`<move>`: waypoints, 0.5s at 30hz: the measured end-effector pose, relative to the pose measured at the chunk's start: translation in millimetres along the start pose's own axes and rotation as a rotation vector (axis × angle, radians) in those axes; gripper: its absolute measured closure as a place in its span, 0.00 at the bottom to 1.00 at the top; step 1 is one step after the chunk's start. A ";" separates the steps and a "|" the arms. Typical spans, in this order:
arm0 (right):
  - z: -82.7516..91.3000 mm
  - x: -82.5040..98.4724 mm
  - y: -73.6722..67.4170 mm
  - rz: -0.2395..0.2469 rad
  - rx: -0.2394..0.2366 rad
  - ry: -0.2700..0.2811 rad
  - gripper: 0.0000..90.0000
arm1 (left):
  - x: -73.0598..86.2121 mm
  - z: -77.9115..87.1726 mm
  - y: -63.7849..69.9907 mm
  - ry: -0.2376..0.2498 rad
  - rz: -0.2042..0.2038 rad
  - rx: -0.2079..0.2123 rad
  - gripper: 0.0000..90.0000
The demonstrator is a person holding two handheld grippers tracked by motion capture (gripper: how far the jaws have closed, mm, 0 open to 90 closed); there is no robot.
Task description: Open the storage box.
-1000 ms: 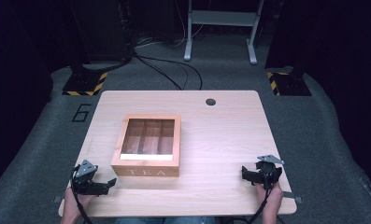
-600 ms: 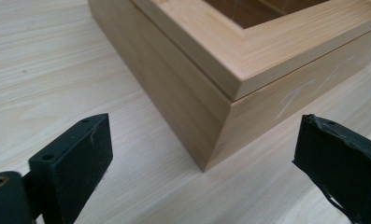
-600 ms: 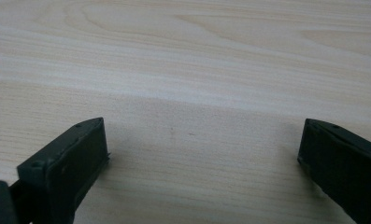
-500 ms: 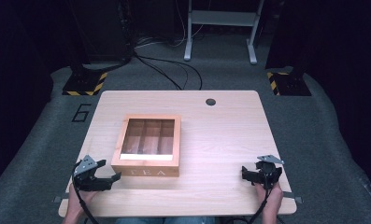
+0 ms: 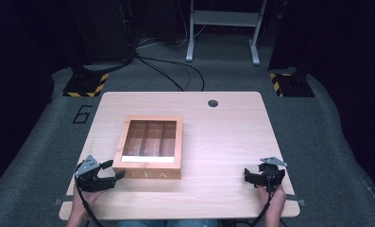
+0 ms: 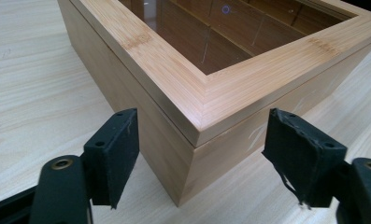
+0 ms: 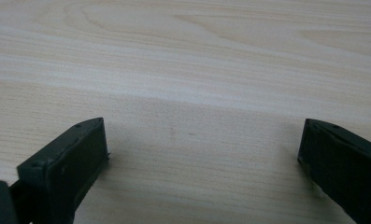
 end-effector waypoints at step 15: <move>-0.1 0.0 0.1 0.001 0.000 0.000 0.01 | 1.7 -2.2 1.4 0.021 -0.023 -0.005 0.37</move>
Point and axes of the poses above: each handheld gripper's, and its own axes: z roughly backward along the jaws, x roughly out of its underside, y roughly to its right, the point moved 8 cm from there along -z, roughly forward along the jaws, and after that the axes turned 8 degrees about z, right-handed, at the moved point
